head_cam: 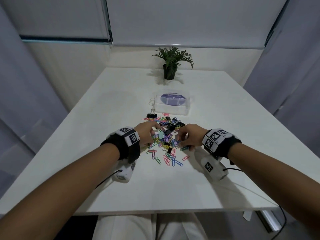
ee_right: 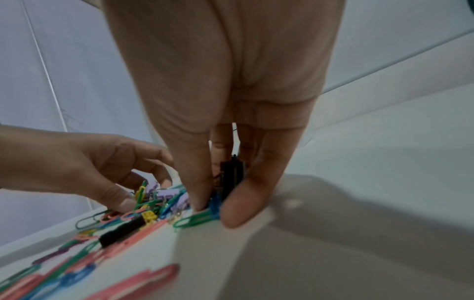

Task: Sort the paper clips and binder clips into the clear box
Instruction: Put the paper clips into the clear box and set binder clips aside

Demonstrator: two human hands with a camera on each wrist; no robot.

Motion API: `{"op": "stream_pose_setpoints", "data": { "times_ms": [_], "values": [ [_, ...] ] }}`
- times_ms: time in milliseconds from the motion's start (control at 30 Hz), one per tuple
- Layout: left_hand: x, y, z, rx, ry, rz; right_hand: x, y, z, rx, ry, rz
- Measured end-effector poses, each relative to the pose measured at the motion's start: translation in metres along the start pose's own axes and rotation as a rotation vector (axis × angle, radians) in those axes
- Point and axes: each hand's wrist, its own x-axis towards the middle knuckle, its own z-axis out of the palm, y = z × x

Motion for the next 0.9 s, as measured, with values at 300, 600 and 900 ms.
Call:
{"op": "stream_pose_setpoints", "data": {
  "times_ms": [300, 600, 900],
  "values": [
    [0.008, 0.007, -0.028, -0.078, 0.149, 0.092, -0.005, -0.001, -0.016, -0.067, 0.132, 0.005],
    [0.058, 0.016, -0.067, -0.236, 0.283, 0.101, 0.016, 0.007, -0.035, 0.012, 0.168, -0.028],
    [0.121, 0.028, -0.074, -0.391, 0.284, 0.064, 0.055, 0.019, -0.066, 0.320, 0.263, -0.025]
  ]
}}
